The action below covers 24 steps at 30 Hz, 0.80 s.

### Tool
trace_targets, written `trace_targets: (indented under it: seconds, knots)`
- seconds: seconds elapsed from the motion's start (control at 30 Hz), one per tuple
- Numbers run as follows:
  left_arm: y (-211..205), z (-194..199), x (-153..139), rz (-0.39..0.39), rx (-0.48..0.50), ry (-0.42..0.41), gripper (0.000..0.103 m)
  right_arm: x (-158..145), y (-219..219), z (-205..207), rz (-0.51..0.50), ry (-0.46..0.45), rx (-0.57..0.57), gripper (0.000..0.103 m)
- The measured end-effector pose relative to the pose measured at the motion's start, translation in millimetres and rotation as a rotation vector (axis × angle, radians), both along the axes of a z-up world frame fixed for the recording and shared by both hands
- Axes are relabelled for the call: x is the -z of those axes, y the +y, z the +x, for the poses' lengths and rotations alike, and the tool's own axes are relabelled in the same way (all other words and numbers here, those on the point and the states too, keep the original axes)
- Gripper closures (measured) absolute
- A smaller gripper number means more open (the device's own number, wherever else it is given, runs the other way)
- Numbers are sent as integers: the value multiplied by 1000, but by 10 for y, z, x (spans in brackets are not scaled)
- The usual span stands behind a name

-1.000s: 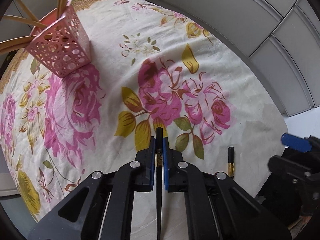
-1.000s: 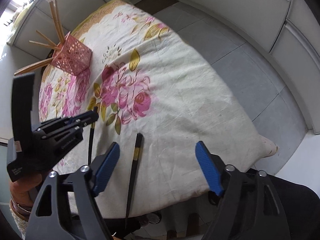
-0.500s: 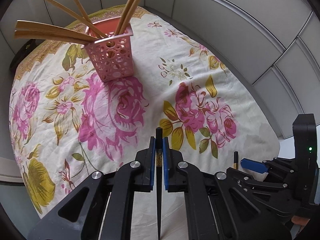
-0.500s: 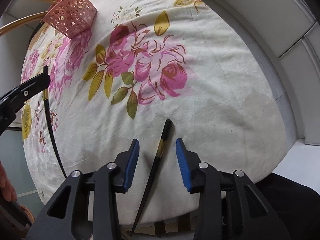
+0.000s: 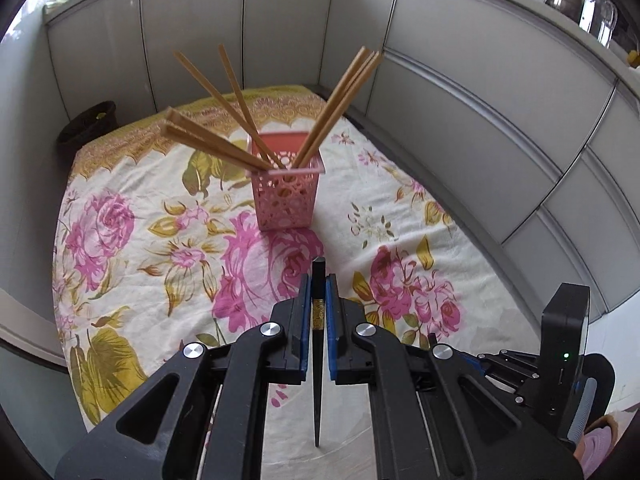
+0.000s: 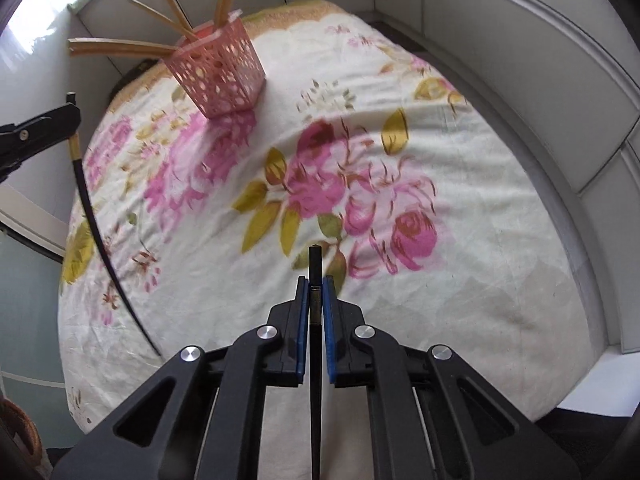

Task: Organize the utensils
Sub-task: 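Lift both black-tipped chopsticks and carry them over the pink cup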

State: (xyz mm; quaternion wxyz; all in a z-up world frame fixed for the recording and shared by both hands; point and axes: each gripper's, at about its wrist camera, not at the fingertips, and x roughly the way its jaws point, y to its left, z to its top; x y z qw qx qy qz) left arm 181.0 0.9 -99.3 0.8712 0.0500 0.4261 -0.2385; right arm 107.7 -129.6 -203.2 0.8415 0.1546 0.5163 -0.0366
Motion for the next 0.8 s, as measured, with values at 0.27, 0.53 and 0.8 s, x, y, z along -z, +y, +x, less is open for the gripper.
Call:
trace_targets:
  seconds: [0.27,0.53,0.8]
  knots:
    - [108,-163,-428,-105,-57,-170,97,-781,-120,-10,12,-277,-21,96]
    - [111,-240,-574,-118,-79,-227,97,-1166,-205,-103,-1,-415,-27,96]
    - [130,-279,-715,-111,-91,-246,97,-1629,-197,-146,6,-541,-52,96]
